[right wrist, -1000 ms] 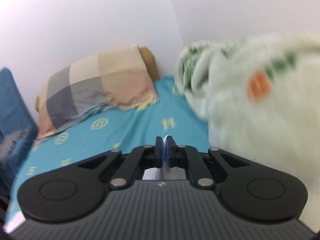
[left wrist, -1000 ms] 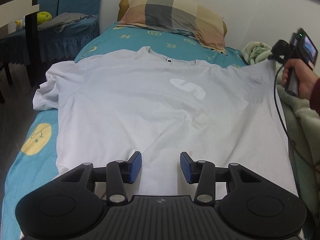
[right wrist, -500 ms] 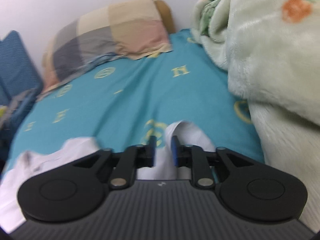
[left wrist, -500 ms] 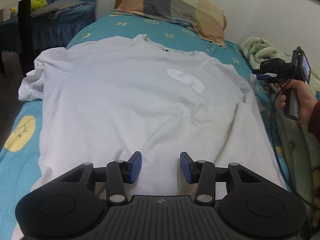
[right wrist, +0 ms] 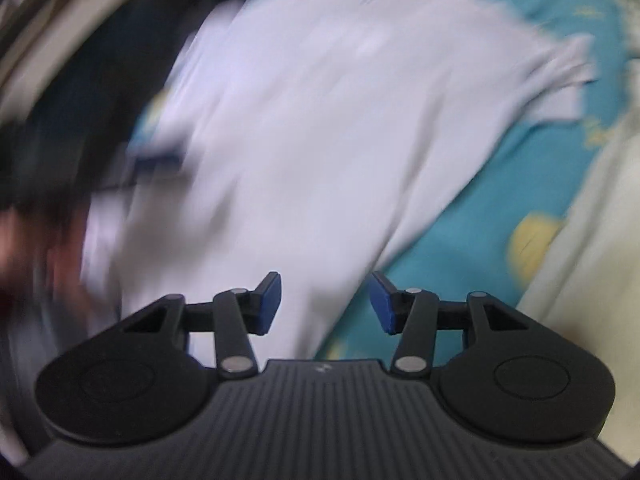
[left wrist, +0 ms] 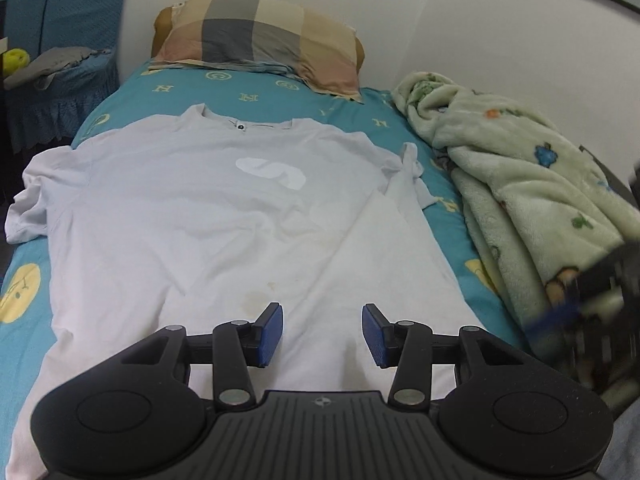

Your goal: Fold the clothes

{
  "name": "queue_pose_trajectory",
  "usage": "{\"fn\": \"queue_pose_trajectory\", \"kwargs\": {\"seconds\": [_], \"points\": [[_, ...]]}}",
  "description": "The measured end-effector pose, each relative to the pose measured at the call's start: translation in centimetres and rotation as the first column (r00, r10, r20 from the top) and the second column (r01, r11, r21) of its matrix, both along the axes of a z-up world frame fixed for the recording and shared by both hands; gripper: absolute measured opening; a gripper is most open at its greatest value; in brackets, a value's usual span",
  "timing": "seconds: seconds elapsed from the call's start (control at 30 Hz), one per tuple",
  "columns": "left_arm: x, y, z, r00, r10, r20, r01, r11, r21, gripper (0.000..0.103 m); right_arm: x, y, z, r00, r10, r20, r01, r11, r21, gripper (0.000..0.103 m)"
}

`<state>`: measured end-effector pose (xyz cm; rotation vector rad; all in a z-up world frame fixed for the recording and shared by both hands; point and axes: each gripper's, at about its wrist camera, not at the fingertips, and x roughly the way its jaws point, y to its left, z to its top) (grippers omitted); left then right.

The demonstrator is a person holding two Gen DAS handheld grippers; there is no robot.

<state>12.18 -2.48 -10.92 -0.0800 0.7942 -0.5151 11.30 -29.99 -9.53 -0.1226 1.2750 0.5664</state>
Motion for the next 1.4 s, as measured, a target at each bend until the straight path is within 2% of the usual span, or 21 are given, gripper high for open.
{"fn": "queue_pose_trajectory", "kwargs": {"seconds": [0.23, 0.3, 0.33, 0.37, 0.4, 0.5, 0.57, 0.6, 0.7, 0.73, 0.9, 0.93, 1.0, 1.07, 1.13, 1.17, 1.2, 1.23, 1.27, 1.33, 1.4], "points": [[0.1, 2.5, 0.4, 0.998, 0.066, -0.01, -0.066, 0.997, -0.034, 0.047, -1.6, 5.2, -4.9, 0.981, 0.123, -0.149, -0.151, 0.969, -0.197, 0.055], [-0.1, 2.6, 0.4, 0.999, 0.052, -0.014, -0.052, 0.998, -0.04, 0.047, -2.1, 6.3, -5.1, 0.979, 0.148, -0.139, -0.181, 0.948, -0.263, 0.053], [-0.4, 2.6, 0.5, 0.999, 0.038, -0.009, -0.038, 0.998, -0.042, 0.047, -2.4, 6.7, -4.8, 0.981, 0.149, -0.122, -0.179, 0.94, -0.291, 0.048], [-0.7, 2.4, 0.5, 1.0, 0.023, -0.003, -0.023, 0.999, -0.037, 0.047, -2.6, 7.0, -4.5, 0.983, 0.15, -0.105, -0.176, 0.931, -0.318, 0.026], [-1.0, 2.1, 0.6, 1.0, 0.008, 0.003, -0.007, 0.999, -0.033, 0.047, -2.9, 7.4, -4.1, 0.984, 0.152, -0.088, -0.173, 0.922, -0.345, 0.014], [-1.4, 1.5, 0.7, 1.0, -0.026, 0.014, 0.026, 0.999, -0.03, 0.047, -3.6, 8.2, -1.3, 0.987, 0.162, -0.021, -0.154, 0.884, -0.442, 0.009], [-1.7, 1.1, 0.7, 0.999, -0.046, 0.019, 0.047, 0.998, -0.031, 0.047, -4.4, 9.1, 0.9, 0.976, 0.219, 0.008, -0.185, 0.843, -0.504, 0.008], [-1.7, 1.1, 0.7, 0.999, -0.051, 0.018, 0.051, 0.998, -0.029, 0.047, -5.1, 9.8, 1.7, 0.963, 0.27, 0.019, -0.214, 0.801, -0.559, 0.008], [-1.7, 1.0, 0.4, 0.999, -0.054, 0.007, 0.054, 0.998, -0.02, 0.047, -7.8, 11.9, 2.8, 0.893, 0.449, 0.003, -0.31, 0.621, -0.72, 0.008], [-1.7, 1.0, 0.3, 0.999, -0.054, 0.002, 0.054, 0.998, -0.019, 0.047, -8.4, 12.2, 2.9, 0.891, 0.454, -0.018, -0.334, 0.628, -0.703, 0.008], [-1.5, 1.1, -0.3, 0.999, -0.046, -0.026, 0.046, 0.999, 0.001, 0.047, -10.6, 13.0, 2.2, 0.898, 0.431, -0.092, -0.408, 0.737, -0.538, 0.01], [-1.4, 1.2, -0.4, 0.999, -0.045, -0.031, 0.045, 0.999, 0.001, 0.047, -10.6, 12.8, 2.3, 0.907, 0.411, -0.088, -0.398, 0.772, -0.496, 0.011], [-1.4, 1.5, -0.5, 0.998, -0.038, -0.045, 0.037, 0.999, -0.006, 0.047, -9.4, 11.1, 3.7, 0.945, 0.323, -0.05, -0.318, 0.873, -0.371, 0.01], [-1.2, 1.7, -0.5, 0.998, -0.027, -0.057, 0.026, 1.0, -0.017, 0.047, -7.8, 9.1, 5.2, 0.979, 0.204, -0.002, -0.2, 0.955, -0.221, 0.012], [-1.1, 1.9, -0.5, 0.998, -0.018, -0.064, 0.016, 0.999, -0.03, 0.047, -5.7, 6.3, 6.7, 0.997, 0.034, 0.064, -0.032, 0.999, -0.031, 0.014], [-1.0, 2.0, -0.4, 0.998, -0.015, -0.066, 0.012, 0.999, -0.038, 0.047, -4.6, 4.6, 7.3, 0.994, -0.064, 0.089, 0.057, 0.995, 0.08, 0.023], [-0.9, 2.0, -0.4, 0.997, -0.011, -0.07, 0.008, 0.999, -0.045, 0.047, -3.5, 2.9, 7.8, 0.981, -0.164, 0.103, 0.142, 0.971, 0.193, 0.03], [-0.7, 2.0, -0.4, 0.997, -0.008, -0.074, 0.004, 0.999, -0.051, 0.047, -2.6, 1.6, 7.4, 0.958, -0.262, 0.112, 0.231, 0.944, 0.235, 0.045], [-0.7, 2.0, -0.4, 0.997, -0.004, -0.077, 0.0, 0.998, -0.057, 0.047, -1.6, 0.3, 6.6, 0.925, -0.359, 0.122, 0.321, 0.913, 0.251, 0.053], [-0.5, 2.1, -0.6, 0.997, 0.003, -0.08, -0.008, 0.998, -0.059, 0.047, 0.3, -2.2, 5.0, 0.831, -0.539, 0.135, 0.489, 0.824, 0.286, 0.055], [-0.5, 2.3, -0.7, 0.996, 0.014, -0.085, -0.02, 0.998, -0.06, 0.047, 2.4, -3.8, 1.6, 0.748, -0.656, 0.097, 0.619, 0.743, 0.254, 0.056]]}}
